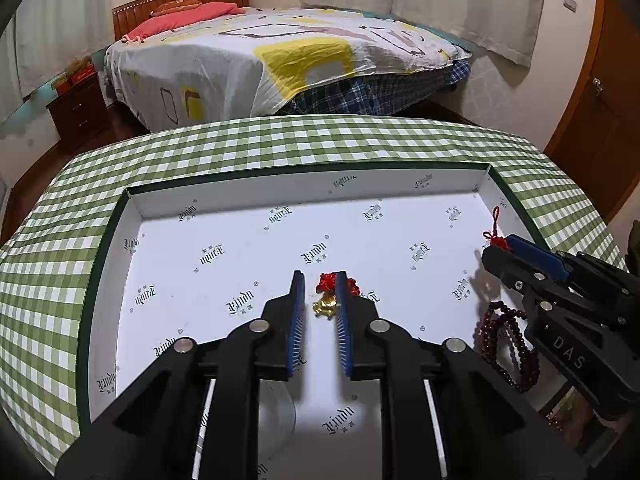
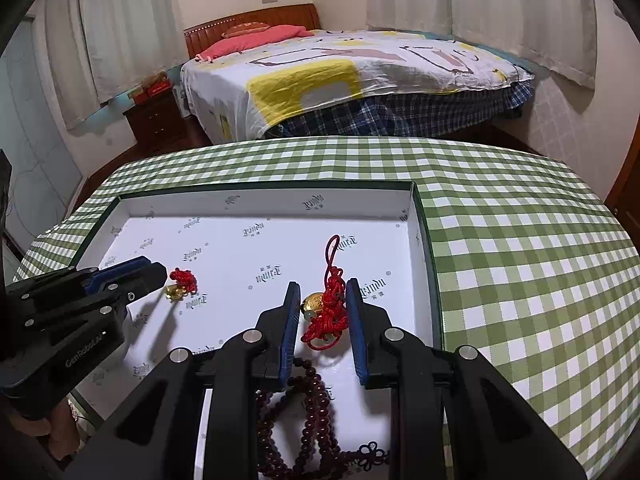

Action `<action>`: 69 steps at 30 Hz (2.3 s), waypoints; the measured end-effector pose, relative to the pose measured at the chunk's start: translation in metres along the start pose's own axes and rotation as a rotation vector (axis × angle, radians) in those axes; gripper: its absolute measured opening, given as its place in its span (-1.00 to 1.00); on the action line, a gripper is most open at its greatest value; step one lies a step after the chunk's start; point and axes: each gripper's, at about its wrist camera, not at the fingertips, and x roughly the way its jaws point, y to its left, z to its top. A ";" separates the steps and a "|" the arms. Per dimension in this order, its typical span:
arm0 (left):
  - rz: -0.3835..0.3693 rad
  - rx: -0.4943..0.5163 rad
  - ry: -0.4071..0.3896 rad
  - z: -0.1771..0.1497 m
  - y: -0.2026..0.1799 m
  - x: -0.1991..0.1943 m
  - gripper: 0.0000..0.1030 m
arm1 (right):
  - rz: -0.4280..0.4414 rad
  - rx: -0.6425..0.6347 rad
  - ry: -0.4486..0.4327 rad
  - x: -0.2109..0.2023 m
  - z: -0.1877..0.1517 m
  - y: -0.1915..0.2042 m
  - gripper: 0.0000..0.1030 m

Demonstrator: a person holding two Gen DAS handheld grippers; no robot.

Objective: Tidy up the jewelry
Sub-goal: 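Carry both red charms over the tray and open both tools to drop them, then withdraw both open tools from the tray back over the table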

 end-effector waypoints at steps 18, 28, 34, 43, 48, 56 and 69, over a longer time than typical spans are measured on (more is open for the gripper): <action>0.000 -0.029 -0.078 -0.003 0.007 -0.033 0.03 | 0.006 0.007 -0.095 -0.037 0.001 -0.001 -0.18; -0.008 -0.062 -0.175 -0.029 0.017 -0.098 0.10 | 0.010 -0.018 -0.168 -0.091 -0.024 0.024 -0.18; -0.009 -0.094 -0.197 -0.049 0.023 -0.127 0.10 | 0.026 -0.015 -0.178 -0.114 -0.047 0.037 -0.18; -0.007 -0.116 -0.212 -0.083 0.024 -0.163 0.10 | 0.025 -0.027 -0.166 -0.137 -0.083 0.048 -0.18; -0.006 -0.131 -0.198 -0.105 0.023 -0.176 0.10 | 0.028 -0.037 -0.154 -0.150 -0.106 0.052 -0.18; 0.005 -0.142 -0.169 -0.148 0.023 -0.193 0.10 | 0.038 -0.048 -0.137 -0.171 -0.140 0.056 -0.18; 0.062 -0.155 -0.117 -0.209 0.030 -0.208 0.10 | 0.049 -0.042 -0.122 -0.201 -0.182 0.050 -0.18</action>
